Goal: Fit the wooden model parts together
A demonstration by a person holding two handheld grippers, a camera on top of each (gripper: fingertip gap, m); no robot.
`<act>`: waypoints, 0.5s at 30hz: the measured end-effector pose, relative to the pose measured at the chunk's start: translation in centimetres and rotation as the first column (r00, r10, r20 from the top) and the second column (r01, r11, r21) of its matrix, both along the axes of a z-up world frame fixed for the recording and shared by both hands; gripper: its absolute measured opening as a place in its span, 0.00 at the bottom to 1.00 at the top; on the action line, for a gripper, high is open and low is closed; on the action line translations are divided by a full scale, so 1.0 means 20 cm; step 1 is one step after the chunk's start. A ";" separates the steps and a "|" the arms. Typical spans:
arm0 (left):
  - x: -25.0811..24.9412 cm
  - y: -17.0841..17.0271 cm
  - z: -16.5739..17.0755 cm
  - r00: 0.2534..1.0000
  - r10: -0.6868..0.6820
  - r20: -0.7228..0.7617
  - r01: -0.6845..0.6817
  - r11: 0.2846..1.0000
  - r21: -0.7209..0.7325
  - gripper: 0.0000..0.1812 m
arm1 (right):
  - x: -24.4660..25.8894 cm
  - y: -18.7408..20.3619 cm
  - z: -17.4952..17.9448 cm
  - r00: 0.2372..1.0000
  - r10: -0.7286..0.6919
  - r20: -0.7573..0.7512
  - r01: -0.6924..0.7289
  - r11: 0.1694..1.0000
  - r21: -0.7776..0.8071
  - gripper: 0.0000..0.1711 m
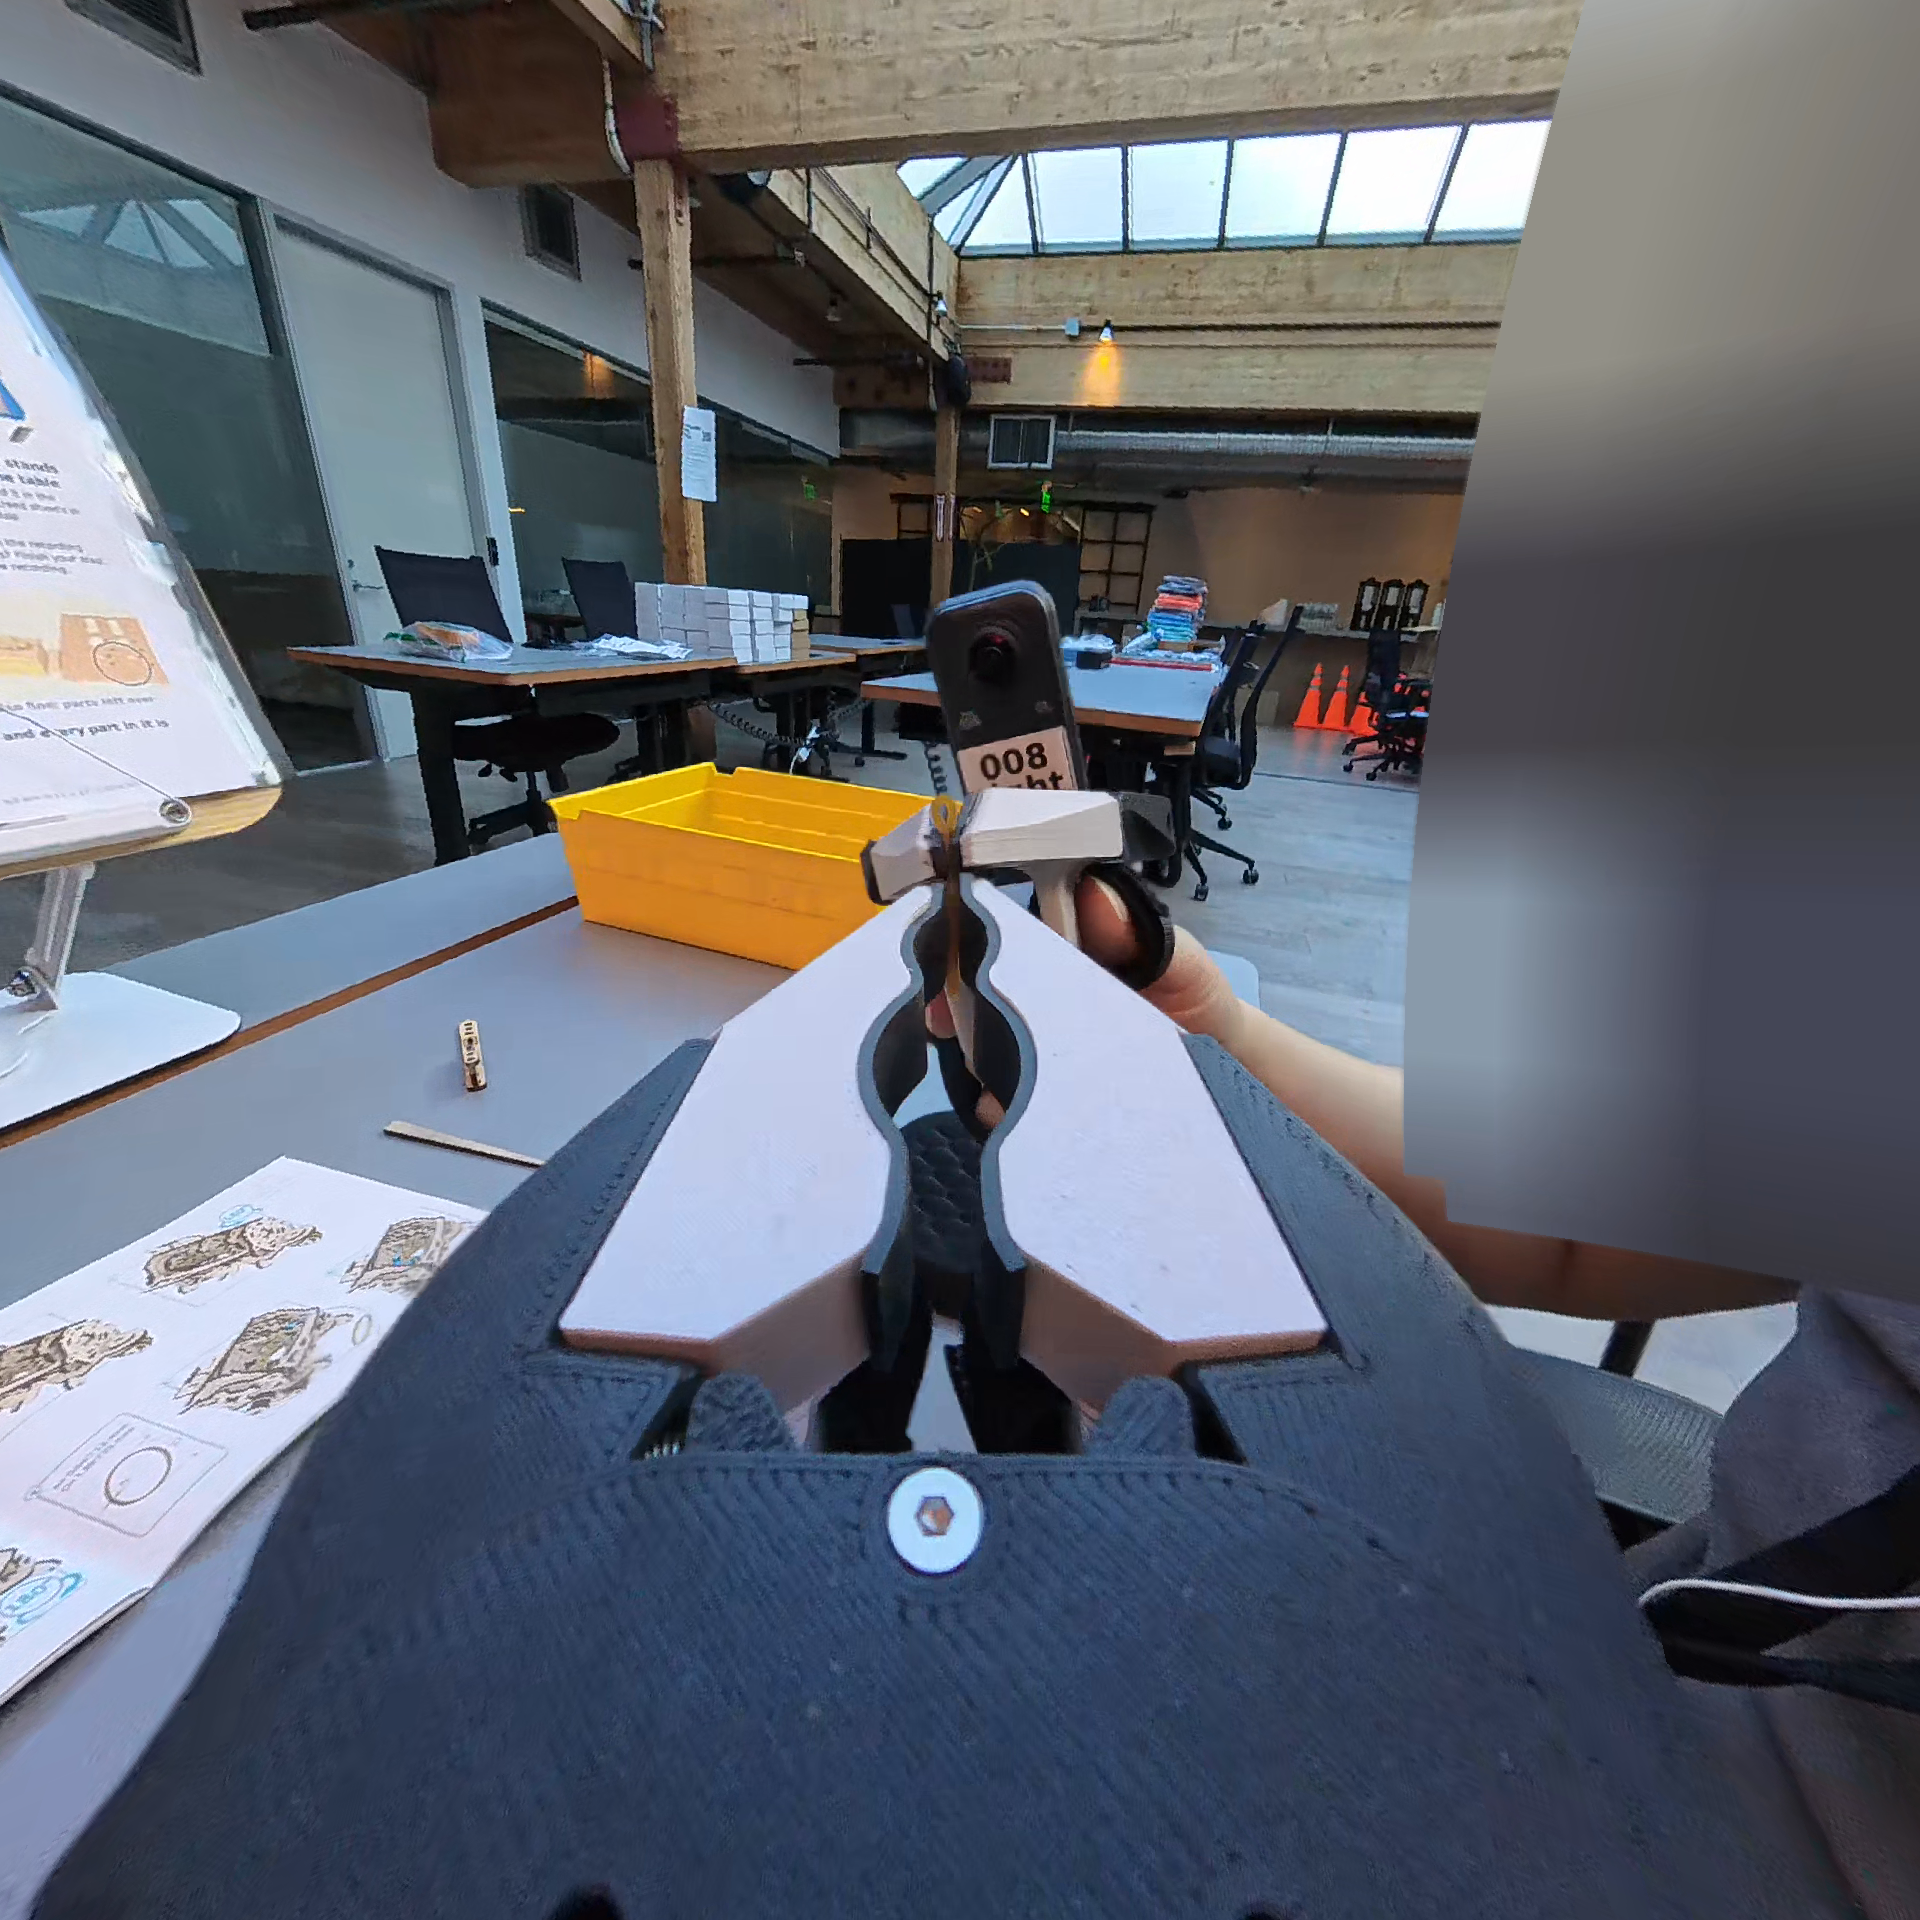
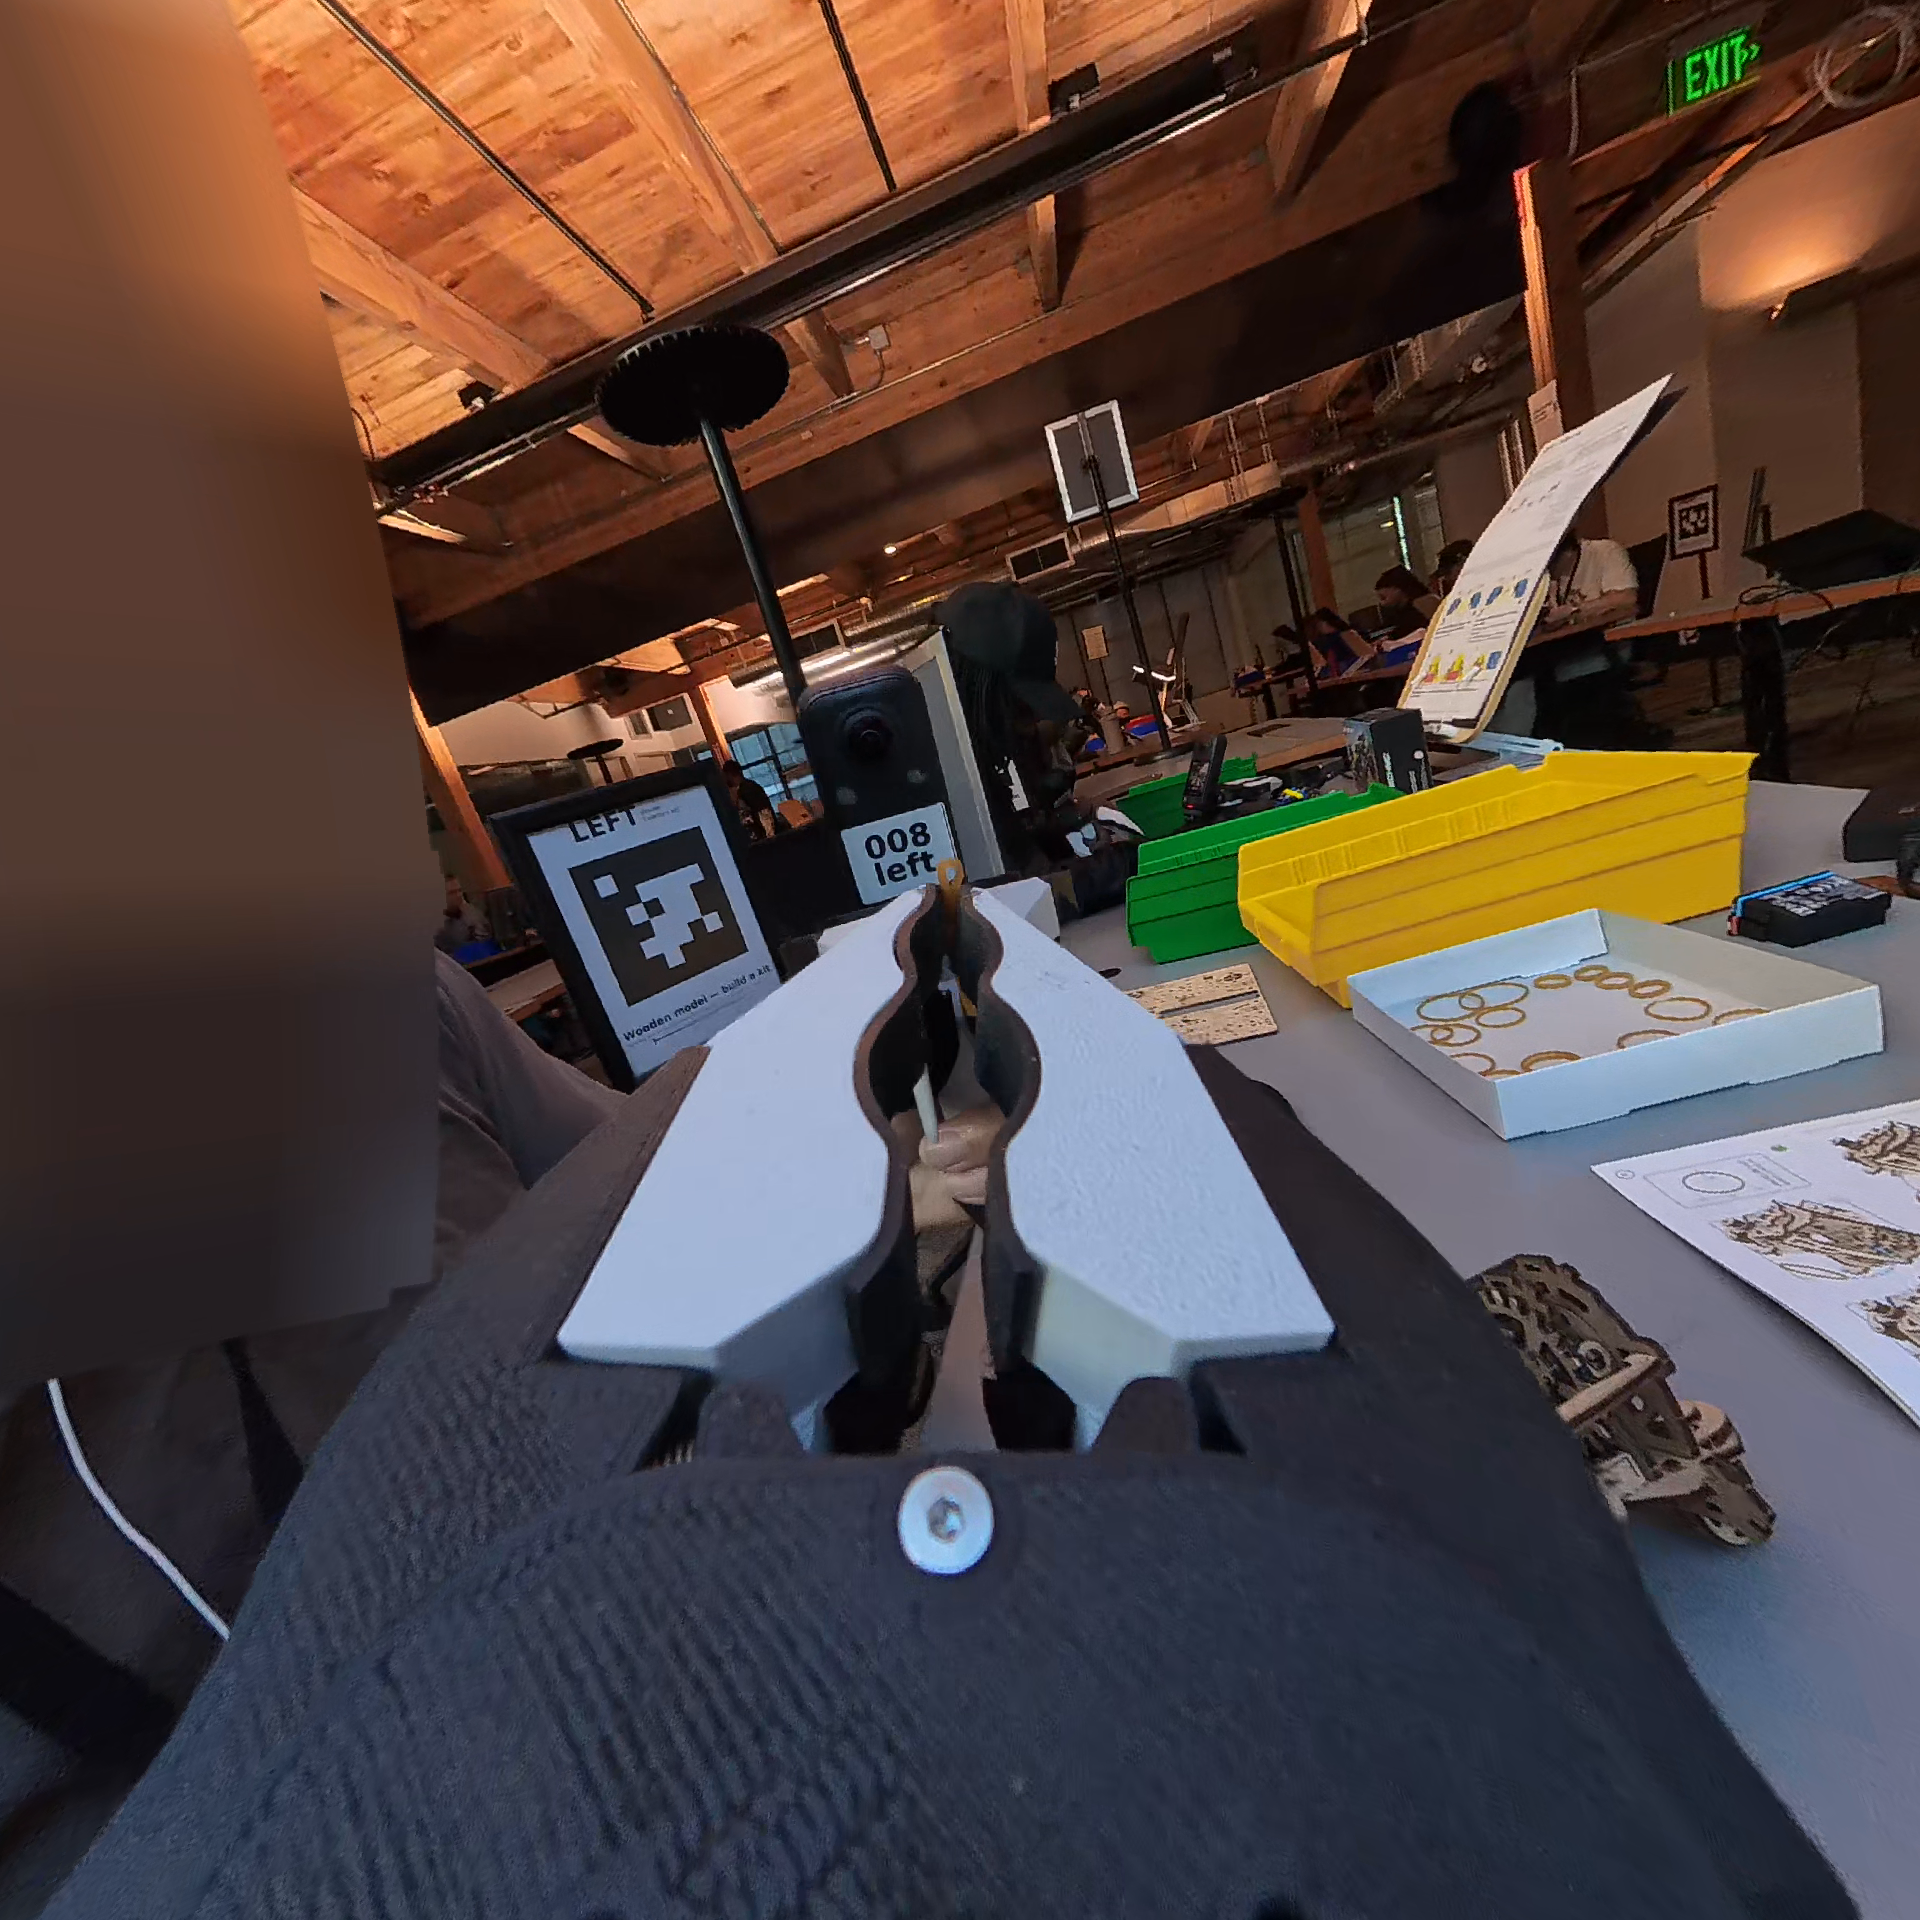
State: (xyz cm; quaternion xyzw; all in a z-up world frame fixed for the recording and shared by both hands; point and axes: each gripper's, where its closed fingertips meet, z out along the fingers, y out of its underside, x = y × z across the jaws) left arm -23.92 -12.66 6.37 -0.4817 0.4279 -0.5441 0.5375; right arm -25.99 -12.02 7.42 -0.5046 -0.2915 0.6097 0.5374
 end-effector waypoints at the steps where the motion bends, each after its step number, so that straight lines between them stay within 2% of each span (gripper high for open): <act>1: -0.01 0.02 0.00 1.000 0.017 0.005 -0.017 1.000 -0.016 0.06 | 0.00 0.01 0.00 0.999 -0.033 0.023 0.032 0.999 0.012 0.00; 3: -0.07 0.11 -0.02 0.994 0.106 -0.026 -0.107 0.993 -0.052 0.24 | 0.03 0.04 0.02 0.985 -0.157 0.071 0.149 0.983 0.108 0.00; 5: -0.16 0.15 -0.01 0.989 0.134 -0.070 -0.139 0.987 -0.079 0.27 | 0.06 0.07 0.02 0.916 -0.355 0.186 0.298 0.914 0.275 0.00; 8: -0.22 0.11 0.06 0.991 0.065 -0.114 -0.079 0.990 -0.118 0.16 | 0.03 0.07 0.01 0.721 -0.611 0.325 0.354 0.729 0.586 0.00; 10: -0.21 0.08 0.10 0.987 0.052 -0.153 -0.070 0.990 -0.119 0.12 | -0.02 0.06 -0.01 0.589 -0.731 0.344 0.295 0.591 0.751 0.00; 11: -0.20 0.07 0.09 0.981 0.050 -0.185 -0.072 0.991 -0.114 0.13 | -0.04 0.07 -0.02 0.527 -0.778 0.342 0.263 0.532 0.805 0.00; 13: -0.17 0.03 0.07 0.969 0.021 -0.248 -0.047 0.994 -0.098 0.08 | -0.07 0.08 -0.04 0.452 -0.821 0.349 0.211 0.479 0.852 0.00; 15: -0.15 0.04 0.05 0.953 0.063 -0.295 -0.084 0.995 -0.059 0.06 | -0.09 0.08 -0.06 0.434 -0.830 0.350 0.196 0.466 0.863 0.00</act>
